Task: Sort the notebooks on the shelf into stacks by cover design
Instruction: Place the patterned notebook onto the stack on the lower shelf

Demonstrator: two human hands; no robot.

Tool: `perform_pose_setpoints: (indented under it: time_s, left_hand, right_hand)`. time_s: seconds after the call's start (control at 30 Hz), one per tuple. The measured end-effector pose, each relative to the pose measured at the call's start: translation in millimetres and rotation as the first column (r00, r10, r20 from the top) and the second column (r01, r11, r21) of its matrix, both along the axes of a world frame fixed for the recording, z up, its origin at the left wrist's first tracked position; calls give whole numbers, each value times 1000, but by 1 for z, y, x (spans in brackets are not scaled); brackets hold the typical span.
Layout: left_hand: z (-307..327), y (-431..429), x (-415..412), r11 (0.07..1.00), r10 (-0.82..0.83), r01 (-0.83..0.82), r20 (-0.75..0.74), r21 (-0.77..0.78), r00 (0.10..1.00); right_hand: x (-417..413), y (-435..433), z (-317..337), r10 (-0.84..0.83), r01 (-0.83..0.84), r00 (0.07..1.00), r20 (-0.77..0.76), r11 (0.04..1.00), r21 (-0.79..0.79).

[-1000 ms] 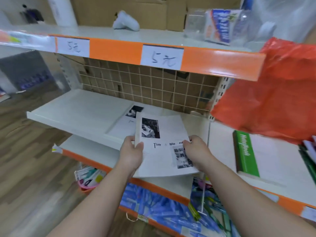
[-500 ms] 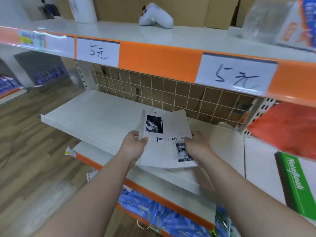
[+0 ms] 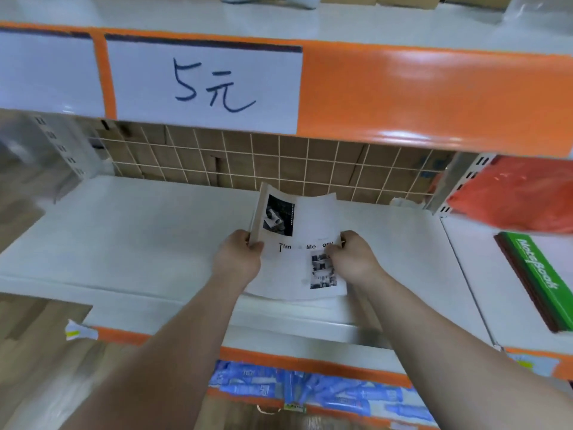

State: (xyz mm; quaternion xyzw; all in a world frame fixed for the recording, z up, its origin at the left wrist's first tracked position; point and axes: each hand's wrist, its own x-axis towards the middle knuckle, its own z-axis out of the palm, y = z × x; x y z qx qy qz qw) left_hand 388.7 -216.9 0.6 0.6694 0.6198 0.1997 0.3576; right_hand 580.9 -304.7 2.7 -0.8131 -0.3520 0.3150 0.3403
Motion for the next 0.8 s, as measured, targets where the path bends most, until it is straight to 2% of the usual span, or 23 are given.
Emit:
perform_pose_setpoints:
  time_s: [0.13,0.33,0.47,0.67,0.8]
  left_hand:
    - [-7,12,-1,996,-60,65,-93,55,994]
    - [-17,17,-5,980,-124,166,-308,114,943]
    - [-20,17,-9,976,-127,175,-313,129,941]
    - [-20,14,-8,965,-120,197,-378,171,918]
    - [-21,18,-9,975,-103,165,-360,146,927]
  right_hand:
    - [0,-1,-8,21,-17,995,102,999,-48]
    - [-5,-4,-15,42,-21,971,236,995,-93]
    - [-5,-5,-20,65,-30,945,319,993,-115]
    - [-8,-6,-25,48,1,930,365,991,-133]
    - [-12,-8,-24,57,-4,919,390,991,-136]
